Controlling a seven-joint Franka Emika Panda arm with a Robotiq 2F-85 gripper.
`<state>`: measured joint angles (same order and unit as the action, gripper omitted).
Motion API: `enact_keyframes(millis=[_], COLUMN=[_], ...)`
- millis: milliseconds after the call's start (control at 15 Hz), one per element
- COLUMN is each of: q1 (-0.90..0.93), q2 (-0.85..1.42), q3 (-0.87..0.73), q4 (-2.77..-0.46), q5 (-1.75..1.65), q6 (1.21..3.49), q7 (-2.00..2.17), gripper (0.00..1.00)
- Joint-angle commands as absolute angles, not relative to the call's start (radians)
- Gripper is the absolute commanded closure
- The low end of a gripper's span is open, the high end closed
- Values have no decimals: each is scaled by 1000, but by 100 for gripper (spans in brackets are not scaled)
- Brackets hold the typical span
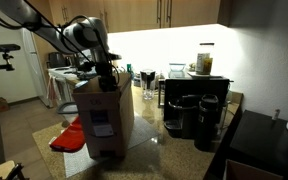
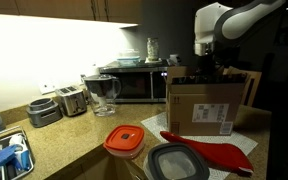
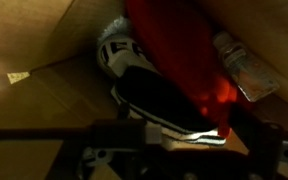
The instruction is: Remove the head sock from the box.
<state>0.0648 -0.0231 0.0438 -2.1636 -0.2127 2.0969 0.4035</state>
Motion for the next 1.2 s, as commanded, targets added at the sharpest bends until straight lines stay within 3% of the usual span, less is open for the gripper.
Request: enact_keyframes(millis=[0,533,600,733,1133], q1=[57,57,57,57,55], q2=[-24,-18,-16,-14,-14], q3=[47,46,46,46,39], q4=[-2187,-2201,-2209,-2222,-2232], q5=[-221,-236,-239,-241,-229], q6=[2132,2118,2119,2119,2114], q7=[400,406,407,408,401], gripper=[0,0,25,32,72])
